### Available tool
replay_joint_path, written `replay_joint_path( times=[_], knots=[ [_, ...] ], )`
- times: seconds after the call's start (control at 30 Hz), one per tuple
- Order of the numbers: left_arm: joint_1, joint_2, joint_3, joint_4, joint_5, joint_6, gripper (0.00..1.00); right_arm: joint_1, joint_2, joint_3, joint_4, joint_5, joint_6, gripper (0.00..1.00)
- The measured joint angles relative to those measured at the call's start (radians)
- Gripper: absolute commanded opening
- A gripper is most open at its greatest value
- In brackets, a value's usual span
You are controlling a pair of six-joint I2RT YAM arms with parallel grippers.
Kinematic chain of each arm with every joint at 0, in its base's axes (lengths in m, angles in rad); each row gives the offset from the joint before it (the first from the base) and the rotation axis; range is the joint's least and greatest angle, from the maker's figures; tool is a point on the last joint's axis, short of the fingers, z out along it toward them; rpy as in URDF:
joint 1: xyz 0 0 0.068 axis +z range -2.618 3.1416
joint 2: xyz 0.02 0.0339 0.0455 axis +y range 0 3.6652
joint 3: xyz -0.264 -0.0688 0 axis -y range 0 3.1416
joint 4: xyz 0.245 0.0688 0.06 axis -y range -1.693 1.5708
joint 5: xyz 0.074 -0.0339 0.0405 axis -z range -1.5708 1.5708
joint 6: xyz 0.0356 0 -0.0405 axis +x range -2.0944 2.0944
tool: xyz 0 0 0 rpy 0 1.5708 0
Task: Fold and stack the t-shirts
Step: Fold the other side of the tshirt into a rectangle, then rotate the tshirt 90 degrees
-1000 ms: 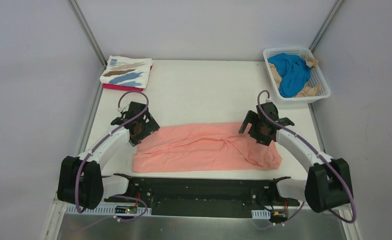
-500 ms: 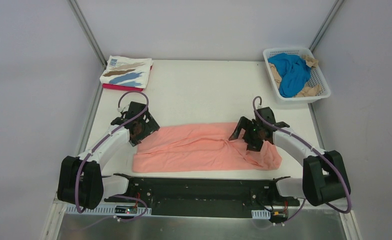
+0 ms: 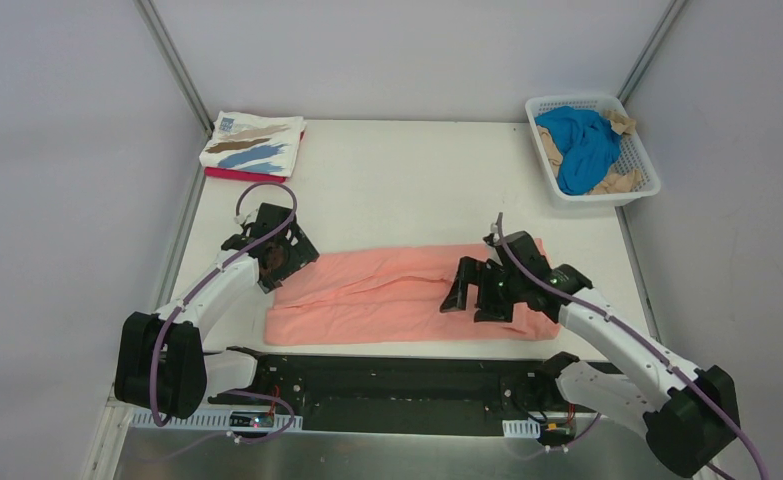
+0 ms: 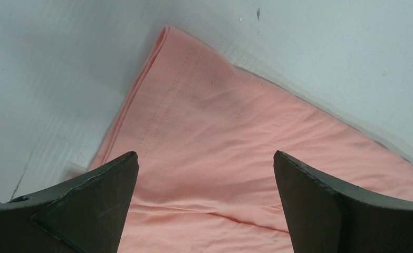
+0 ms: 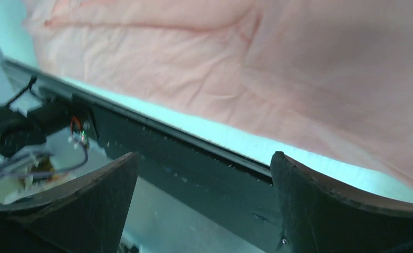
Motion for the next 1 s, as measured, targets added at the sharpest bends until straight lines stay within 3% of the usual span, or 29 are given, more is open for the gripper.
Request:
replay_joint_path(
  times=[0.17, 0.33, 0.5, 0.7, 1.0],
  knots=[
    [0.0, -0.008, 0.003, -0.003, 0.04, 0.01, 1.0, -0.054, -0.031, 0.026, -0.054, 0.232, 0.121, 1.0],
    [-0.047, -0.027, 0.049, -0.006, 0.073, 0.025, 1.0, -0.181, -0.014, 0.004, -0.064, 0.343, 0.251, 1.0],
    [-0.118, -0.003, 0.095, 0.011, 0.087, 0.04, 1.0, -0.264, 0.053, -0.056, -0.032, 0.366, 0.319, 1.0],
    [-0.124, 0.114, 0.08, 0.024, 0.049, 0.044, 1.0, -0.341, 0.136, -0.088, -0.008, 0.394, 0.342, 0.99],
    [-0.014, 0.132, -0.01, 0.029, 0.008, 0.032, 1.0, -0.431, 0.245, -0.039, -0.019, 0.325, 0.336, 0.99]
  ],
)
